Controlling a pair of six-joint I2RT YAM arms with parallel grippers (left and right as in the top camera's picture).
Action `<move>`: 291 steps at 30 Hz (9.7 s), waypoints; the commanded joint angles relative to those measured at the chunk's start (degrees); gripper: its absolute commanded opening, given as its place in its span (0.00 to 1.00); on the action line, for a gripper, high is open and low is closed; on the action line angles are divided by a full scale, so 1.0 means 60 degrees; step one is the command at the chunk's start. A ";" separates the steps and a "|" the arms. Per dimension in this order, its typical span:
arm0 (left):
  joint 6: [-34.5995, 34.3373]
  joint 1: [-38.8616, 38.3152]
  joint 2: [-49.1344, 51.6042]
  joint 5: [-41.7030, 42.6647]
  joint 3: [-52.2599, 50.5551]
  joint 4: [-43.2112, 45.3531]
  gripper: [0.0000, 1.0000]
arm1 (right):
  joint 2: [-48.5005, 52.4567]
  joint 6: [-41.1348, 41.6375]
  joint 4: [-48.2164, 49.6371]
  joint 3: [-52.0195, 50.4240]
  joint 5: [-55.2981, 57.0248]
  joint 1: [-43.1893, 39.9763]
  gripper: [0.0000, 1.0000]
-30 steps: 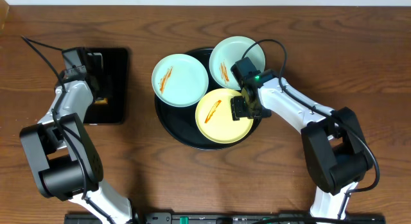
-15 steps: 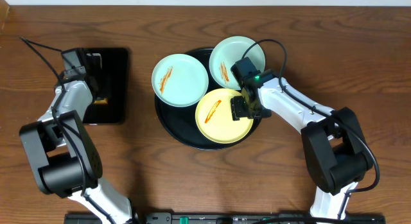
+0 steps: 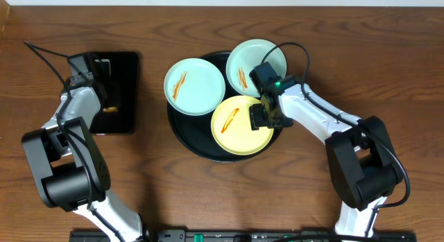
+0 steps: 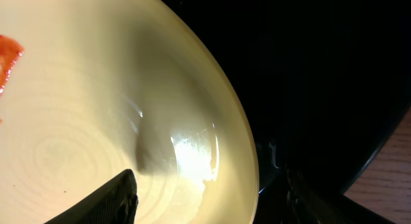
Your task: Clean dirty plates on tray and stack at the side
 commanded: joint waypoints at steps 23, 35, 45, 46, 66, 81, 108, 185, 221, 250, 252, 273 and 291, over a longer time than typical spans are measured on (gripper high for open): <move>-0.1381 0.0033 -0.4105 0.1545 0.0186 -0.2335 0.07 | 0.0047 0.0036 -0.0153 -0.0055 0.0244 0.0062 0.74; -0.1606 0.0033 -0.4171 0.1016 0.0186 -0.2980 0.07 | 0.0047 -0.0146 -0.0248 -0.0055 0.0182 0.0062 0.75; -0.1818 -0.1475 -0.4331 0.1089 0.0517 -0.3843 0.07 | 0.0047 -0.0499 -0.0284 -0.0055 -0.1486 -0.0146 0.76; -0.1821 -0.1821 -0.4331 0.1093 0.0627 -0.4062 0.07 | 0.0047 -0.0495 -0.0306 -0.0055 -0.1548 -0.0182 0.76; -0.2004 -0.5541 -0.3763 0.2769 0.0736 -0.5289 0.07 | 0.0047 -0.0208 -0.0459 -0.0055 -0.1781 -0.0790 0.11; -0.0867 -0.6623 -0.2065 0.3016 0.0718 -0.4714 0.07 | 0.0047 -0.0324 -0.0506 -0.0066 -0.1209 -0.0652 0.01; -0.4306 -0.7311 -0.0382 0.2080 0.0703 -0.3151 0.07 | 0.0047 -0.0350 -0.0579 -0.0066 -0.1180 -0.0652 0.01; -0.5781 -0.8994 -0.0397 -0.0117 -0.0648 -0.1854 0.07 | 0.0047 -0.0423 -0.0426 -0.0069 -0.1184 -0.0787 0.01; -0.6528 -0.8969 -0.0667 -0.0911 -0.0637 -0.1665 0.07 | 0.0047 -0.0342 -0.0295 -0.0168 -0.1366 -0.0619 0.27; -0.6499 -0.7777 -0.4564 0.1082 0.0270 -0.2816 0.07 | -0.1508 -0.0259 0.0226 -0.0900 -0.1464 -0.1027 0.01; -0.6499 -0.7475 -0.4863 0.1078 0.0266 -0.3100 0.07 | -0.1847 -0.0390 0.0164 -0.0900 -0.1402 -0.1027 0.01; -0.6488 -0.6411 -0.4466 0.1096 0.0248 -0.4240 0.07 | -0.3155 -0.0546 -0.0160 -0.0882 0.4612 0.0535 0.01; -0.6488 -0.6411 -0.4462 0.1093 0.0244 -0.4237 0.07 | -0.3778 -0.0127 -0.0069 -0.0586 0.6349 0.1253 0.01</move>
